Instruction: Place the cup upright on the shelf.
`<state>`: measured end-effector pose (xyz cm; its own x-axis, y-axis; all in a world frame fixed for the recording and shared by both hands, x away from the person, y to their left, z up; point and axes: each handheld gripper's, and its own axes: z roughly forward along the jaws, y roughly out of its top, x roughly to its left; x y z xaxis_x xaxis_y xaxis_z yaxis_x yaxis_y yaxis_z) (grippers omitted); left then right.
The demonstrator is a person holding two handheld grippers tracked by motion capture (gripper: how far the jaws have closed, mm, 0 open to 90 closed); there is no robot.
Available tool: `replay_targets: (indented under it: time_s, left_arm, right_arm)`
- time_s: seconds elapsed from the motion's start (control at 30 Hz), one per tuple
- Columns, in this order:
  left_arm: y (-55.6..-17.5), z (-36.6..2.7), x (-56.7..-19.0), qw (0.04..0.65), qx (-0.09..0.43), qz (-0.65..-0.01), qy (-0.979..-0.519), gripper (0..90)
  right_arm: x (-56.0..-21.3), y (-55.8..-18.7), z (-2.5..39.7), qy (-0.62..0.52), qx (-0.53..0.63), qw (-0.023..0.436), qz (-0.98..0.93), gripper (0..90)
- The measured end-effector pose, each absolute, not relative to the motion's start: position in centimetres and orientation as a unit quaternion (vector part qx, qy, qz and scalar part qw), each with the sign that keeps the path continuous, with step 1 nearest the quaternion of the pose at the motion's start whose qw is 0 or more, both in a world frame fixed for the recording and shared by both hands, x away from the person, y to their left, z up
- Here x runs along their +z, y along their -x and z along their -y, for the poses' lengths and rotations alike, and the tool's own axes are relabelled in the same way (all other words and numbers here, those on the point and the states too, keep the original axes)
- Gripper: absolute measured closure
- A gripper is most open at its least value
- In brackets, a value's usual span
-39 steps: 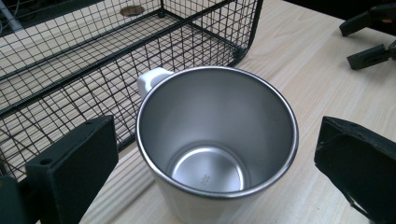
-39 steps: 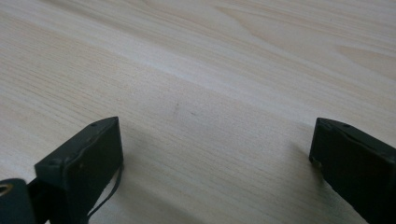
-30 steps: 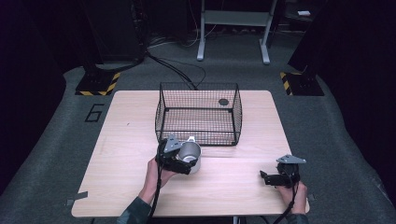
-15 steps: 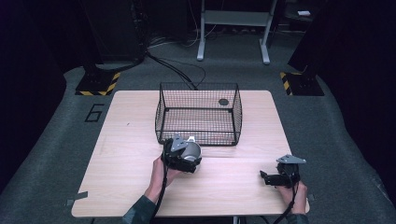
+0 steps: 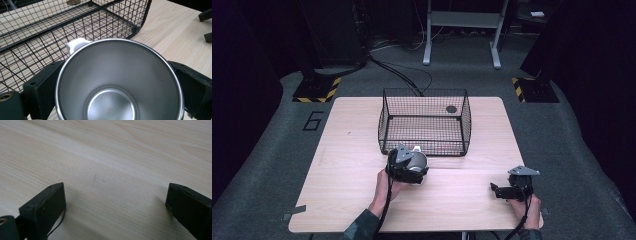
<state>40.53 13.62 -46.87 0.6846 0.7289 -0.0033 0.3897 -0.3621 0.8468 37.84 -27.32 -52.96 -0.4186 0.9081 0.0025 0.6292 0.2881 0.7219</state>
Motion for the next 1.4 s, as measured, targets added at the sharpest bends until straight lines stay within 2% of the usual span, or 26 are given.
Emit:
replay_targets:
  time_s: [1.4]
  left_arm:
    - [-39.5, -15.1, -43.4, 0.464, 0.164, -0.307, -0.814, 6.2]
  right_arm:
    - [-53.0, -37.8, 27.3, -0.495, 0.331, 0.211, -0.775, 3.0]
